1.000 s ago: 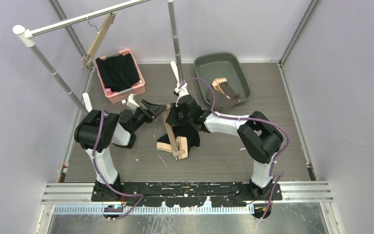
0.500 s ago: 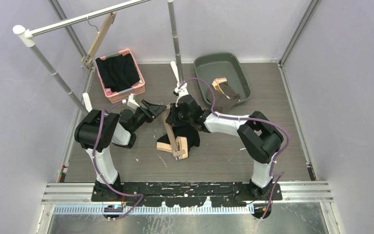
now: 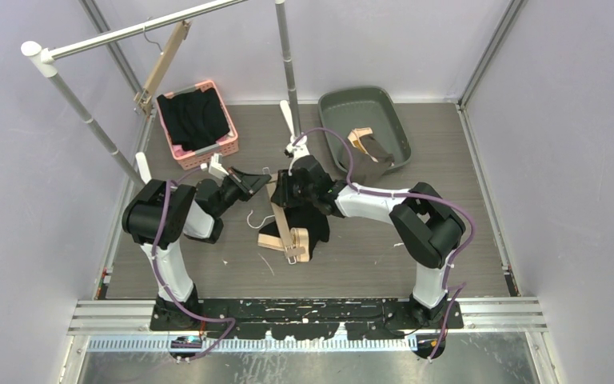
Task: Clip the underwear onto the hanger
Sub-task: Open the clamp at the hanger.
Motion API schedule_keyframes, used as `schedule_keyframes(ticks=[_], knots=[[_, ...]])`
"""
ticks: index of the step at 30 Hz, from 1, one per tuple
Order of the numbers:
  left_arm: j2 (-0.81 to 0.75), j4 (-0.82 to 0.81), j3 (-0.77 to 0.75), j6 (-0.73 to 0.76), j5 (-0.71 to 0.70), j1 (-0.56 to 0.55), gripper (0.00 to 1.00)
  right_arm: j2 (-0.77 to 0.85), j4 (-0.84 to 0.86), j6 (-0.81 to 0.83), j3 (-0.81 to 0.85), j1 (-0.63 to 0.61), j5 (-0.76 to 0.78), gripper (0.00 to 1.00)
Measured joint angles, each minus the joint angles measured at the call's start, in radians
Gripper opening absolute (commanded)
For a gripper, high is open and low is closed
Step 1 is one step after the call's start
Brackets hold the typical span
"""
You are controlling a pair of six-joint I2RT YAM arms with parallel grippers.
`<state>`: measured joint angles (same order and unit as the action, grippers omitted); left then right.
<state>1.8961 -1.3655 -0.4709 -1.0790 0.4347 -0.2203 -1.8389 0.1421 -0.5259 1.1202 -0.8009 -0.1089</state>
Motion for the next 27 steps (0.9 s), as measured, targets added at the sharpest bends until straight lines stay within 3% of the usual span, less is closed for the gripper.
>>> schedule_keyframes(ticks=[9, 15, 20, 27], knots=[[0.006, 0.0, 0.0, -0.005, 0.002, 0.0, 0.0, 0.016, -0.006, 0.008, -0.004, -0.002, 0.023, 0.53], [-0.001, 0.001, 0.011, -0.005, 0.015, 0.006, 0.0, 0.165, -0.024, 0.027, -0.055, 0.018, 0.077, 0.57], [-0.053, 0.001, 0.046, -0.006, 0.064, 0.034, 0.0, 0.291, -0.059, 0.057, -0.076, 0.051, 0.125, 0.57], [-0.111, 0.001, 0.09, -0.032, 0.162, 0.111, 0.0, 0.264, -0.148, 0.134, -0.076, 0.061, 0.122, 0.54]])
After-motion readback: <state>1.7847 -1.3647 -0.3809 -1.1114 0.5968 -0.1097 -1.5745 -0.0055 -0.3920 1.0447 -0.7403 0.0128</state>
